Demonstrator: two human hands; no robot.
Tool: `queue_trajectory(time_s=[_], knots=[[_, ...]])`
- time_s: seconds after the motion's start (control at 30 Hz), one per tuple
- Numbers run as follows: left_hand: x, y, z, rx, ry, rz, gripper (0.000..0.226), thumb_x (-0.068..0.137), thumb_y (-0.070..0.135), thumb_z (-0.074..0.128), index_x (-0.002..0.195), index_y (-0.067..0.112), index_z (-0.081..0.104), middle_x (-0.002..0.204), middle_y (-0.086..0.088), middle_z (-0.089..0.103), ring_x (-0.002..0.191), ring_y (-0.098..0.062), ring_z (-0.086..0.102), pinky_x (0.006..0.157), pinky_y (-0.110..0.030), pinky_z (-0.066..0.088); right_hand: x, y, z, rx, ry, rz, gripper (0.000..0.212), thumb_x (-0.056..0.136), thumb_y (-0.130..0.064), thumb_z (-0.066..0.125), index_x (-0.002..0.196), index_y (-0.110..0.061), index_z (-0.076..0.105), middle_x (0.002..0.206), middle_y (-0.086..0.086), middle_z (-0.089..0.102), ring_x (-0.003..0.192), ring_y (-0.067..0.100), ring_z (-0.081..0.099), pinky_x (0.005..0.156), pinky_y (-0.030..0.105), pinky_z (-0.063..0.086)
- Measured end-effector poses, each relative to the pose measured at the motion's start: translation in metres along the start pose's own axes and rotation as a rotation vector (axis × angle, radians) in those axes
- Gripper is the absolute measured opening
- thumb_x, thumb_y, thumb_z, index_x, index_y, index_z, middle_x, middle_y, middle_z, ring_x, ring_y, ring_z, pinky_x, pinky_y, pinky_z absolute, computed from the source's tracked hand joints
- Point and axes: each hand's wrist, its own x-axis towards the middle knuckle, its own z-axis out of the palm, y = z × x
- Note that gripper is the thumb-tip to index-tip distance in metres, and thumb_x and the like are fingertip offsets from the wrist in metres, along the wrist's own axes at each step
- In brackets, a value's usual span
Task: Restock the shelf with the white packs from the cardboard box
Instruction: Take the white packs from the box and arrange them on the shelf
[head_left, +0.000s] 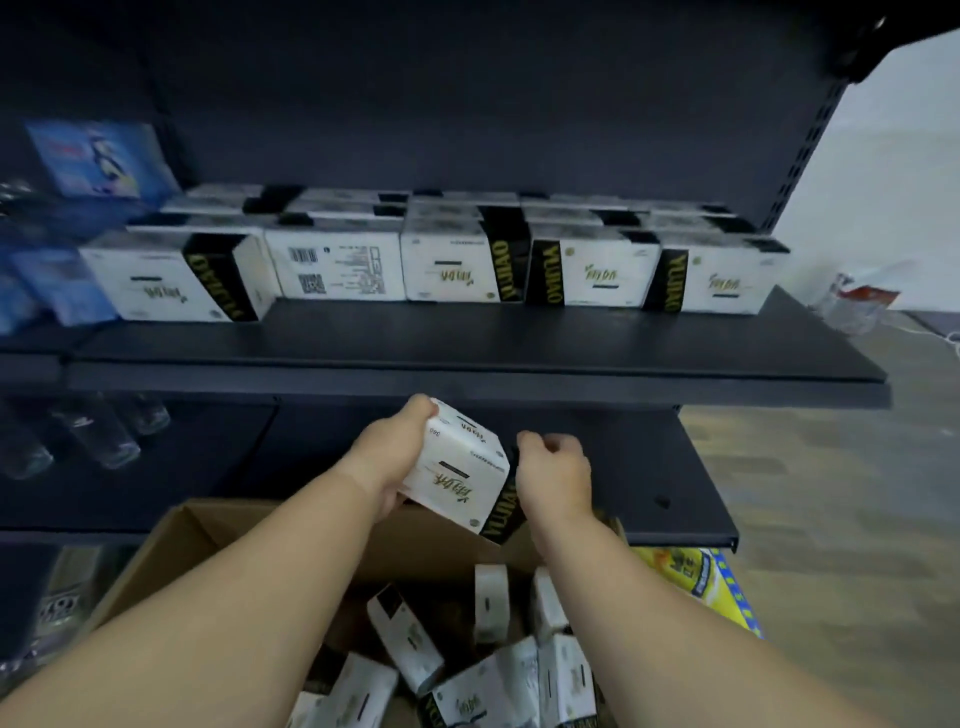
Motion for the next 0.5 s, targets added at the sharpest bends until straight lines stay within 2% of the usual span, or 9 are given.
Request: queue_trajectory(time_s=[0.13,0.23,0.33,0.4,0.5], knots=[[-0.013,0.009,-0.01,-0.072,0.035,0.003,0.035,0.091,0.049,0.051,0.091,0.017,0.064,0.074,-0.008,0.072,0.08,-0.026,0.066,0.078,-0.037,0.051,-0.008,-0.013,-0.009,0.069,-0.014,-0.011,0.048,0.085,-0.041,0.053,0.128,-0.019,0.049,0.123,0.007,0.056,0.102,0.028,0.059,0.092,0.049,0.051],[-0.022,0.017,-0.017,-0.098,0.064,0.001,0.042,0.086,0.059,0.049,0.096,0.021,0.065,0.074,-0.005,0.074,0.08,-0.024,0.067,0.068,-0.032,0.047,-0.013,-0.023,-0.019,0.117,-0.009,-0.001,0.043,0.091,-0.038,0.054,0.129,-0.019,0.048,0.118,0.006,0.057,0.1,0.026,0.059,0.088,0.046,0.053],[-0.034,0.028,-0.024,-0.11,0.065,0.009,0.05,0.081,0.065,0.048,0.102,0.024,0.067,0.079,-0.004,0.076,0.077,-0.023,0.068,0.062,-0.029,0.048,-0.015,-0.034,-0.027,0.171,-0.061,-0.053,0.032,0.095,-0.036,0.055,0.12,-0.016,0.054,0.102,0.002,0.06,0.088,0.018,0.058,0.068,0.033,0.048],[-0.04,0.036,-0.028,-0.139,0.067,0.031,0.052,0.079,0.067,0.047,0.101,0.025,0.068,0.082,-0.004,0.076,0.077,-0.023,0.068,0.064,-0.031,0.051,-0.02,-0.046,-0.031,0.21,-0.093,-0.106,0.033,0.096,-0.038,0.056,0.12,-0.016,0.055,0.103,0.001,0.062,0.086,0.014,0.059,0.062,0.029,0.046],[-0.048,0.046,-0.034,-0.174,0.071,0.087,0.052,0.081,0.068,0.046,0.098,0.025,0.069,0.088,-0.004,0.076,0.086,-0.024,0.069,0.078,-0.037,0.053,-0.028,-0.063,-0.029,0.244,-0.153,-0.157,0.039,0.096,-0.039,0.057,0.129,-0.018,0.051,0.108,0.003,0.064,0.086,0.014,0.064,0.063,0.03,0.053]])
